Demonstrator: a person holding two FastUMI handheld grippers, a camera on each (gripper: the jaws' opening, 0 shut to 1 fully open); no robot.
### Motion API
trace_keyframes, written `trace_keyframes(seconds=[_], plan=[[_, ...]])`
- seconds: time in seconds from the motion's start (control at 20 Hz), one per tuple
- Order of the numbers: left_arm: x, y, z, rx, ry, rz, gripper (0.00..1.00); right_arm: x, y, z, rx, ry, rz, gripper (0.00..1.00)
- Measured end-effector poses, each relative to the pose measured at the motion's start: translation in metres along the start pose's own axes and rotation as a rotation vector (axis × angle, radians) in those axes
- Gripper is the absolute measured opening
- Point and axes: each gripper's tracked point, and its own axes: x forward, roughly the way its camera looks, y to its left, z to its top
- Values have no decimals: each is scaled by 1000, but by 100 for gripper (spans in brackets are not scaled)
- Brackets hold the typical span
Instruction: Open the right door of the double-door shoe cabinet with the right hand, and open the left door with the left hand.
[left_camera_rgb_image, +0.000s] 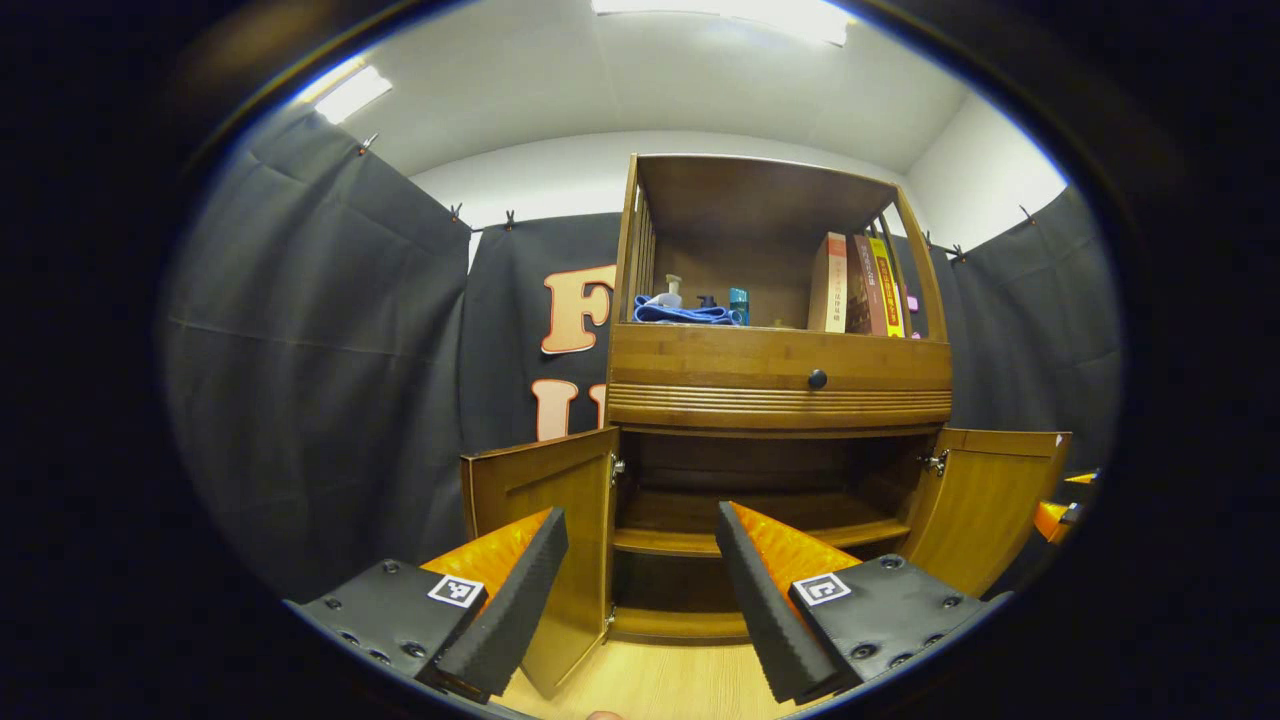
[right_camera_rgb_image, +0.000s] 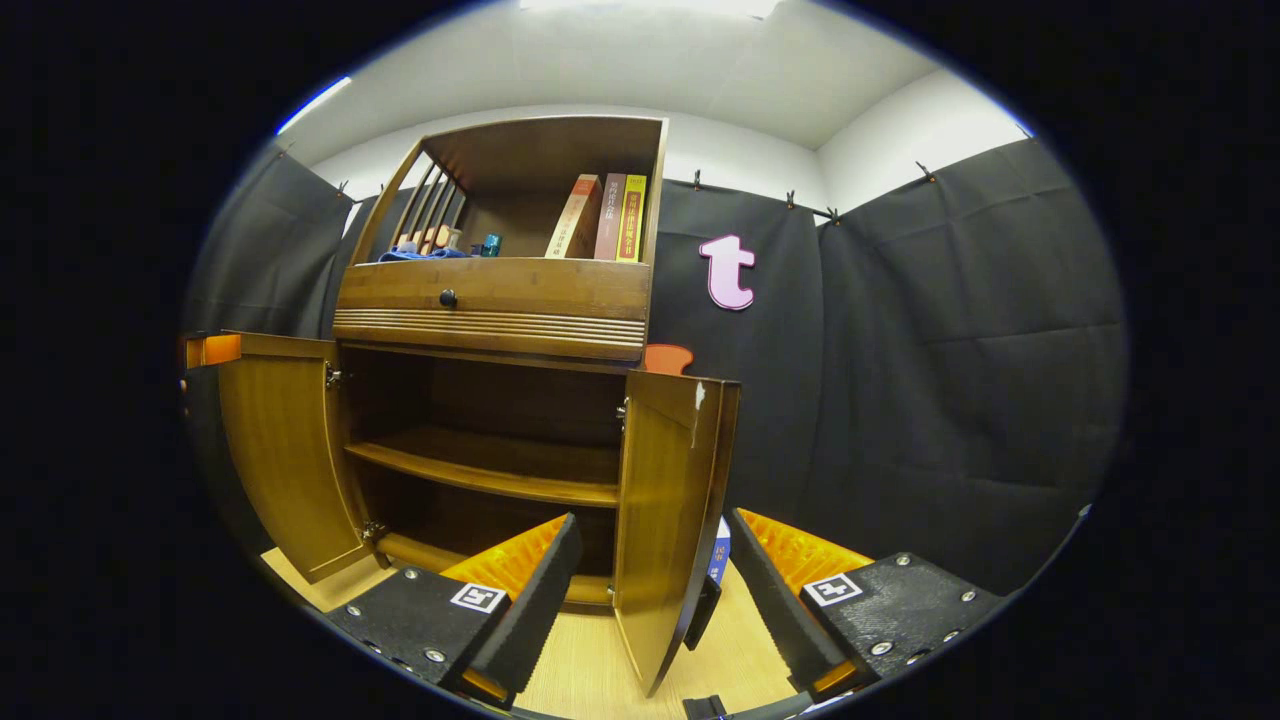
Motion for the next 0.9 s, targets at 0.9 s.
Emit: trace_keyframes(seconds=[0.9], plan=[[-17,40,20,92,-44,-34,95,-46,36,27,3,-64,-69,100]])
